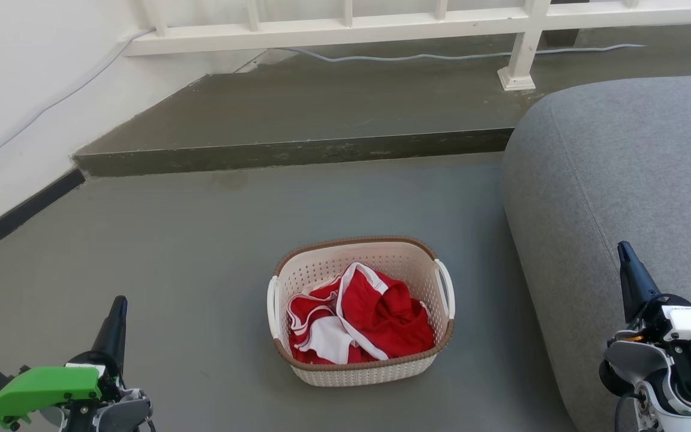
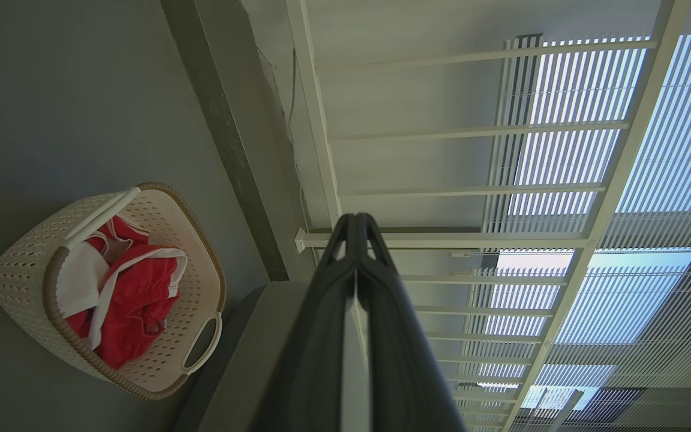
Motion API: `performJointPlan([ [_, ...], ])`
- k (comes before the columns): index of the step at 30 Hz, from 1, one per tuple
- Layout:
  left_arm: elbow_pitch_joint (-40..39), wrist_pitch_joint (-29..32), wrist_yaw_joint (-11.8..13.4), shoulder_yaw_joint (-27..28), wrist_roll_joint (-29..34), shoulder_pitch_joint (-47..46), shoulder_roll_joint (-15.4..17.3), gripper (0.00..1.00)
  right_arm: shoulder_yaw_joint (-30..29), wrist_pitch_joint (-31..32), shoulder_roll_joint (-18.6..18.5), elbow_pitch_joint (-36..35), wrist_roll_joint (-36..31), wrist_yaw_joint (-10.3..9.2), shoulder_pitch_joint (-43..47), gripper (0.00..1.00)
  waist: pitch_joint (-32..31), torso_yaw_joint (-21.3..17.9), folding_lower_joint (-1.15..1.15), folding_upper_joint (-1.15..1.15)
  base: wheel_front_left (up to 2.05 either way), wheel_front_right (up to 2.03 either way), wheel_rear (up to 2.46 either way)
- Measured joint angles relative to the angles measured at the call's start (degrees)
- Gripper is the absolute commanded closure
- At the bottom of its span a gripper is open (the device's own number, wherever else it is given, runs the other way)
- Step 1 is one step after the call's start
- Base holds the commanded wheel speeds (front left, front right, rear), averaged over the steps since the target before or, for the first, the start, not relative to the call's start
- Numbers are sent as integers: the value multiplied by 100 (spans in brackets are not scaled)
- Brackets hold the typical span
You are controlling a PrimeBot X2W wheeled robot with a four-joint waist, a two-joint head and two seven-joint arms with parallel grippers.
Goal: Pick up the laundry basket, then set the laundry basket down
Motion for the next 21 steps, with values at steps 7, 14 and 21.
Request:
performJointPlan([
  [7, 38, 1, -18, 3, 0, -2, -1, 100, -3, 0, 0, 4, 0, 1, -2, 100, -1, 0, 0, 0, 0, 0, 0],
  [14, 60, 18, -18, 5, 0, -4, -1, 100, -7, 0, 0, 7, 0, 8, -3, 100, -1, 0, 0, 0, 0, 0, 0],
  [21, 71, 18, -19, 9, 0, -6, -1, 100, -10, 0, 0, 8, 0, 8, -4, 100, -1, 0, 0, 0, 0, 0, 0],
])
